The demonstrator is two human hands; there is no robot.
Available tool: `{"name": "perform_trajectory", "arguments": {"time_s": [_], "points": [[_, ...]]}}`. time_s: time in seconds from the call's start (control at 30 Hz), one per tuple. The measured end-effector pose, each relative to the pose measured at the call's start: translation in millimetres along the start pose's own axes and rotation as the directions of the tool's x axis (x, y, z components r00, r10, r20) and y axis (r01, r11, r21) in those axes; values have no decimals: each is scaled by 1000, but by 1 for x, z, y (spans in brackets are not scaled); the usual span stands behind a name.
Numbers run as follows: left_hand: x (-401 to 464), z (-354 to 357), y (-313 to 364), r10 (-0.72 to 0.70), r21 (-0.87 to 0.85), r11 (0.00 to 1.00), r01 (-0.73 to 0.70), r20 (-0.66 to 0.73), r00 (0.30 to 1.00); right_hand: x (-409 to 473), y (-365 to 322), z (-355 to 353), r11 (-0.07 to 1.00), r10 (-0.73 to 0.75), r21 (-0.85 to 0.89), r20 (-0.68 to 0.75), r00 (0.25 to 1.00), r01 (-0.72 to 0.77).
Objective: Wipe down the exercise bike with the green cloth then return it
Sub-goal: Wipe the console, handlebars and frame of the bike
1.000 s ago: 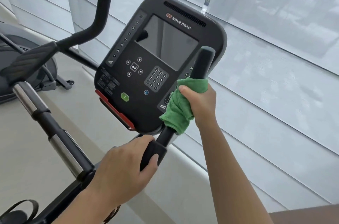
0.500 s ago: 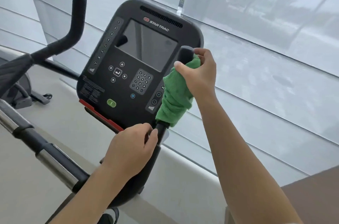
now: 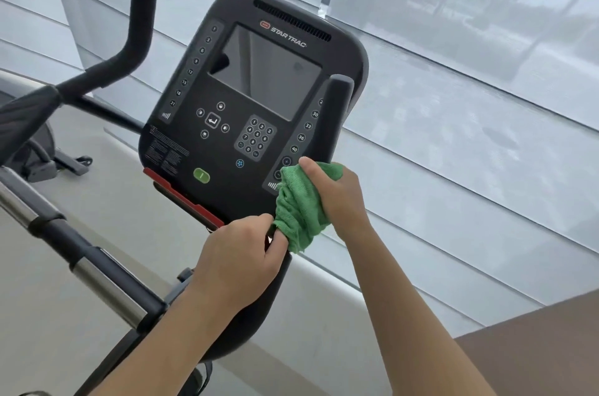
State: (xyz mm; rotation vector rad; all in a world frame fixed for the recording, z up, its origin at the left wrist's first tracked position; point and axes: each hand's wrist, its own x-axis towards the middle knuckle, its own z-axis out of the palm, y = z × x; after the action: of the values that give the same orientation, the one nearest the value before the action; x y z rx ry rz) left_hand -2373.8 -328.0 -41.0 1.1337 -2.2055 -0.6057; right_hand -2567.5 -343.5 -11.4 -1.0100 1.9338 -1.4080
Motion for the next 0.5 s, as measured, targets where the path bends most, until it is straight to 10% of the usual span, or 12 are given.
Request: {"name": "perform_trajectory", "arguments": {"time_s": [0.27,0.5], "points": [[-4,1,-7,-11,-32,999,9,-44,999,-25,-47,-45,839,-325,-497,-131,937,222],[-6,0,-6,-26,7,1000,26,-22,999,-9,-122,-50,565,-824,-504,-303,479,653]]}}
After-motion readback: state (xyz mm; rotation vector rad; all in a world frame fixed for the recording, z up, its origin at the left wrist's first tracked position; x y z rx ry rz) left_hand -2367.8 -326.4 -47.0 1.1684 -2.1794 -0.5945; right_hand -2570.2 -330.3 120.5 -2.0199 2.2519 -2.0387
